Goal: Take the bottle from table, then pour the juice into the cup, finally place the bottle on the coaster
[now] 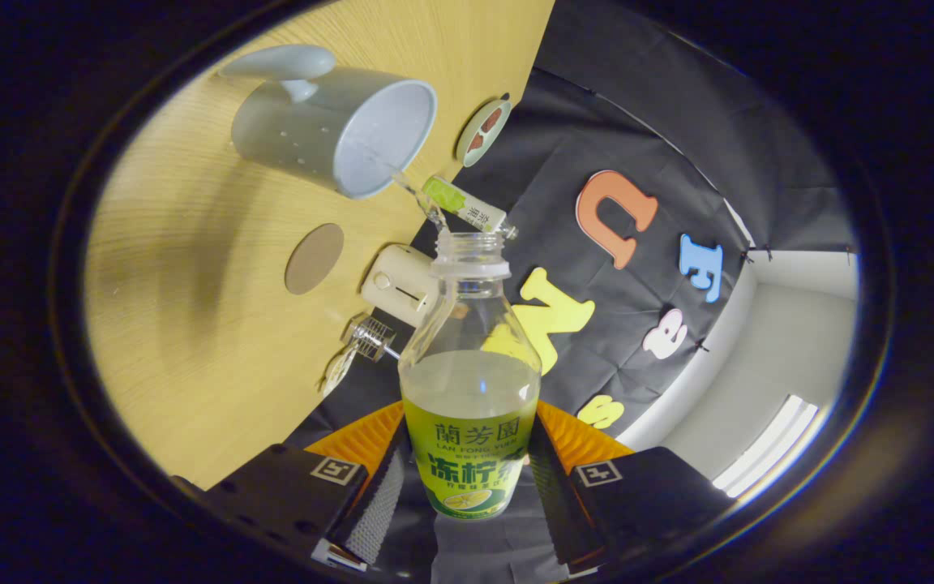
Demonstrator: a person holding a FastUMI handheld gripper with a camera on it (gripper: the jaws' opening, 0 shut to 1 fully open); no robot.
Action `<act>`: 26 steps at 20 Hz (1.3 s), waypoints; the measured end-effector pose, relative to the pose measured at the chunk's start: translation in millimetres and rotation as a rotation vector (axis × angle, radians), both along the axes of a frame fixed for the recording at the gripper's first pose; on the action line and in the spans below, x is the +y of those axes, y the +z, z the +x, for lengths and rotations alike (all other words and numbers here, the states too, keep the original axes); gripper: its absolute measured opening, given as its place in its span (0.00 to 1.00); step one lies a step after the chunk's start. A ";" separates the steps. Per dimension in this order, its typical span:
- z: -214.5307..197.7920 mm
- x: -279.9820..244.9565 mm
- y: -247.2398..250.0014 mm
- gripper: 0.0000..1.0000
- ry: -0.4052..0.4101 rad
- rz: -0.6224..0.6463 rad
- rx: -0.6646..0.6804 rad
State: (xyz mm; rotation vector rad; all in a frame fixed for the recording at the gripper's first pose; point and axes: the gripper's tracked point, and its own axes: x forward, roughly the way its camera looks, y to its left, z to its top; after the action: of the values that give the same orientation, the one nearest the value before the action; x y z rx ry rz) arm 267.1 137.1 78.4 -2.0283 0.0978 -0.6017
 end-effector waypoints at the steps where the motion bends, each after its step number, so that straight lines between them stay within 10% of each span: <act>1: -3.1 2.5 3.5 0.82 0.003 -0.012 -0.007; 26: -21.7 36.2 72.1 0.81 0.082 -0.235 -0.203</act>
State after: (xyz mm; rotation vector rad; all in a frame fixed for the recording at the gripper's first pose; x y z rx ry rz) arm 245.4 173.3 150.6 -2.1711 -0.1842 -0.7939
